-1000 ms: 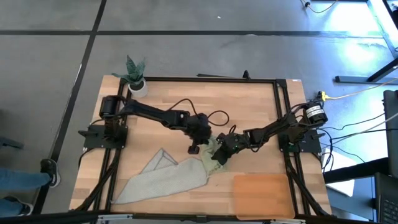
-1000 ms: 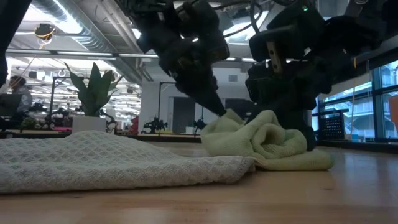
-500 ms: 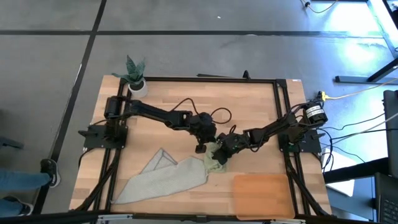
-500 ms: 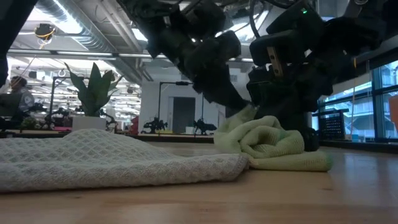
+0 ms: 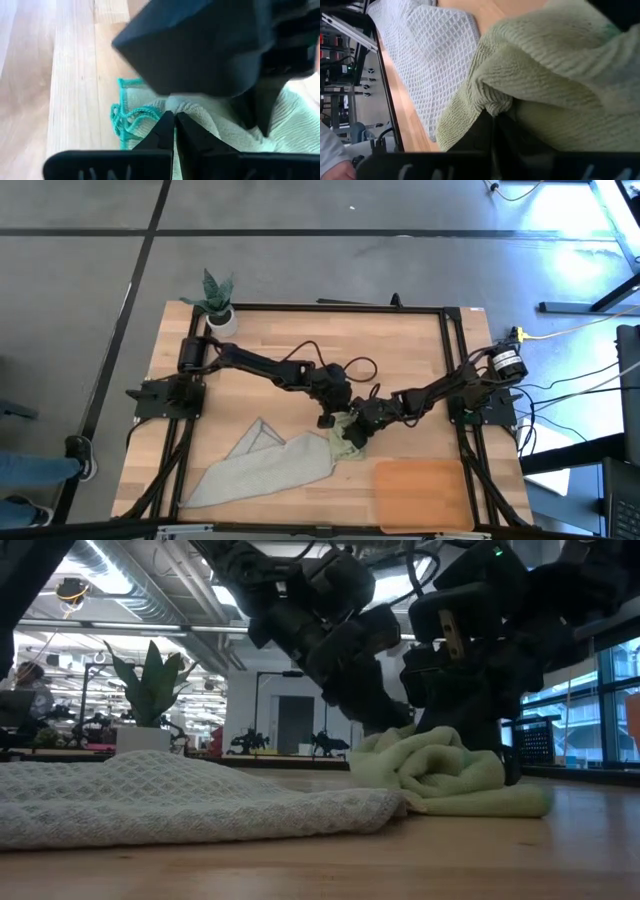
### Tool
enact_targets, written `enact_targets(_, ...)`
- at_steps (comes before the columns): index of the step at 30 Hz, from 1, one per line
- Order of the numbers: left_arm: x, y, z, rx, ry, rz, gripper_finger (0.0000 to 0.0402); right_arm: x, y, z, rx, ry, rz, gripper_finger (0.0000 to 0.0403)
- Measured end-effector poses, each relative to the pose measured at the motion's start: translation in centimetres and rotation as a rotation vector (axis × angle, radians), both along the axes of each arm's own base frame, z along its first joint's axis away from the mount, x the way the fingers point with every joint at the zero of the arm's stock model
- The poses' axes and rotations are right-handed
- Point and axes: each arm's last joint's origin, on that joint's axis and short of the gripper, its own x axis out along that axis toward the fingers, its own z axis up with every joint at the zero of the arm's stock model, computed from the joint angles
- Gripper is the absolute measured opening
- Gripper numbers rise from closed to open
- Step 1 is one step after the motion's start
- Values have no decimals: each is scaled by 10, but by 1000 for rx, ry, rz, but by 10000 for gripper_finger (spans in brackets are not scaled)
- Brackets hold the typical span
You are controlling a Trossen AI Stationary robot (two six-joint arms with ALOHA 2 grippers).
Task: Roll microfiber towels into tight, uniform cylinder then place into a basket
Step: Roll the green microfiber towel
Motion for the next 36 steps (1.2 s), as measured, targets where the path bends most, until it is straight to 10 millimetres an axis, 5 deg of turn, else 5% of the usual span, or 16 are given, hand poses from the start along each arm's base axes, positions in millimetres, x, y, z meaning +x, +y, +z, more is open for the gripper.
enact_targets(13, 2, 0, -16, -16, 34, 6, 0, -6, 4, 10, 76, 27, 104, 17)
enact_targets(29, 2, -2, -16, -18, 31, -2, 0, -4, -4, 17, 183, 2, 271, 118)
enact_targets(36, 2, -2, -16, -18, 36, -2, 0, -5, -12, 44, 104, -129, 229, 119)
